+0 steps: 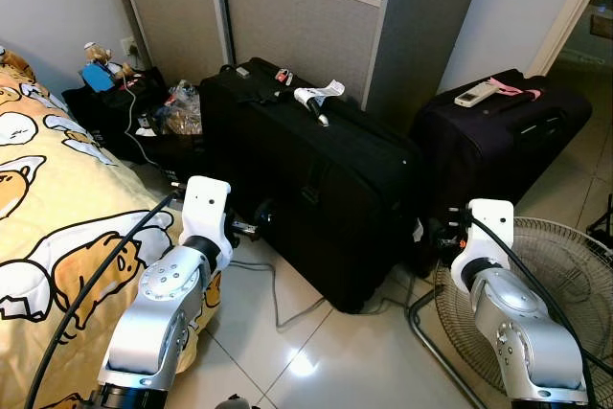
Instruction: Clean up the room
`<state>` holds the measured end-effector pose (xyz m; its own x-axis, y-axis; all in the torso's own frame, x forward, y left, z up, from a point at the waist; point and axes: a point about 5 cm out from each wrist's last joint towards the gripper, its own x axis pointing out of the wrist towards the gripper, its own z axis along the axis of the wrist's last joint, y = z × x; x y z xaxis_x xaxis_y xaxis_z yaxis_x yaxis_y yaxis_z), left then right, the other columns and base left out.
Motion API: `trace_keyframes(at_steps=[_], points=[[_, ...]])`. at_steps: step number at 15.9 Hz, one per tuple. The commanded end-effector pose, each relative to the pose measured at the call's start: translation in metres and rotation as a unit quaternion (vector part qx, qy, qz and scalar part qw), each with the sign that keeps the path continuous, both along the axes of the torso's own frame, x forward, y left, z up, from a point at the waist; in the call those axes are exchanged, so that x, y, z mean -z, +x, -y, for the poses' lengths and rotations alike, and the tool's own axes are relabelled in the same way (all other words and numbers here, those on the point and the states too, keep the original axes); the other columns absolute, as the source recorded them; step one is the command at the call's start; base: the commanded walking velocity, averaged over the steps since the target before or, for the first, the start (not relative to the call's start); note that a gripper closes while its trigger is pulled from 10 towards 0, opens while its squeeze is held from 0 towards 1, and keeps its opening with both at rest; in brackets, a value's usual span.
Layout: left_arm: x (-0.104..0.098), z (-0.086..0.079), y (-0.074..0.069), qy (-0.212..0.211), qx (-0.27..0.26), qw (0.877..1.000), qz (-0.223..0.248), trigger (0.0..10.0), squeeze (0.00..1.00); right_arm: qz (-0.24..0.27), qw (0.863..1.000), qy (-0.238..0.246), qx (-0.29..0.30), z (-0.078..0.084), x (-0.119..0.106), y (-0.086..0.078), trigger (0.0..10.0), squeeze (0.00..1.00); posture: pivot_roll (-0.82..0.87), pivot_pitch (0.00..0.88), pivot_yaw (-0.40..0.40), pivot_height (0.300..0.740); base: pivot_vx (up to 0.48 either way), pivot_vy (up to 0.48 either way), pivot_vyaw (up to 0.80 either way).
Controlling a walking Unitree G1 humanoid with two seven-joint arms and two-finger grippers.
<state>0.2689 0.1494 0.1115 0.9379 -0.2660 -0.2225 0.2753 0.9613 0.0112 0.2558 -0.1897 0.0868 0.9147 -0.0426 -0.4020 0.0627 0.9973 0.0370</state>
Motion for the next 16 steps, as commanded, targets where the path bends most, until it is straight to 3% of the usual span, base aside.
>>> trace_keyframes(at_steps=[1, 4, 5, 7, 9, 11, 13, 14, 16], points=[[0.0, -0.037, -0.041, 0.008, -0.154, 0.987, -0.045, 10.0, 0.0, 0.036, 0.998, -0.052, -0.005, -0.009, -0.009, -0.042, 10.0, 0.0, 0.0, 0.0, 0.027, 0.74, 0.0, 0.0, 0.0], [0.0, -0.037, -0.041, 0.008, -0.154, 0.987, -0.045, 10.0, 0.0, 0.036, 0.998, -0.052, -0.005, -0.009, -0.009, -0.042, 10.0, 0.0, 0.0, 0.0, 0.027, 0.74, 0.0, 0.0, 0.0], [0.004, -0.037, -0.048, 0.025, -0.128, 0.99, -0.059, 10.0, 1.0, 0.032, 0.999, -0.035, -0.016, -0.013, -0.004, -0.041, 10.0, 1.0, 0.04, 0.0, -0.003, 0.74, 0.0, 0.0, 0.0], [0.012, -0.036, -0.052, 0.018, -0.11, 0.991, -0.076, 10.0, 1.0, 0.042, 0.999, -0.012, -0.027, -0.014, -0.004, -0.033, 10.0, 1.0, 0.04, 0.0, -0.002, 0.74, 0.0, 0.0, 0.0], [0.006, -0.035, -0.053, 0.02, -0.106, 0.992, -0.073, 10.0, 1.0, 0.068, 0.996, -0.042, -0.031, -0.016, -0.008, -0.035, 10.0, 1.0, 0.04, 0.0, 0.001, 0.74, 0.0, 0.0, 0.0], [0.0, -0.034, -0.05, 0.012, -0.099, 0.993, -0.059, 10.0, 1.0, 0.076, 0.997, -0.014, -0.027, -0.018, -0.007, -0.035, 10.0, 1.0, 0.03, 0.0, 0.014, 0.74, 0.0, 0.0, 0.0], [-0.003, -0.037, -0.046, 0.022, -0.11, 0.992, -0.054, 10.0, 1.0, 0.071, 0.995, -0.035, -0.055, -0.021, -0.004, -0.035, 10.0, 1.0, 0.03, 0.0, 0.02, 0.74, 0.0, 0.0, 0.4], [-0.014, -0.039, -0.042, 0.023, -0.122, 0.992, -0.004, 10.0, 1.0, 0.074, 0.995, -0.028, -0.063, -0.022, -0.003, -0.035, 10.0, 1.0, 0.04, 0.0, 0.02, 0.74, 0.0, 0.0, 0.8], [-0.019, -0.041, -0.039, 0.066, -0.127, 0.989, 0.024, 10.0, 1.0, 0.085, 0.993, -0.02, -0.082, -0.025, -0.006, -0.033, 10.0, 1.0, 0.04, 0.0, 0.022, 0.74, 0.0, 0.0, 0.8]])
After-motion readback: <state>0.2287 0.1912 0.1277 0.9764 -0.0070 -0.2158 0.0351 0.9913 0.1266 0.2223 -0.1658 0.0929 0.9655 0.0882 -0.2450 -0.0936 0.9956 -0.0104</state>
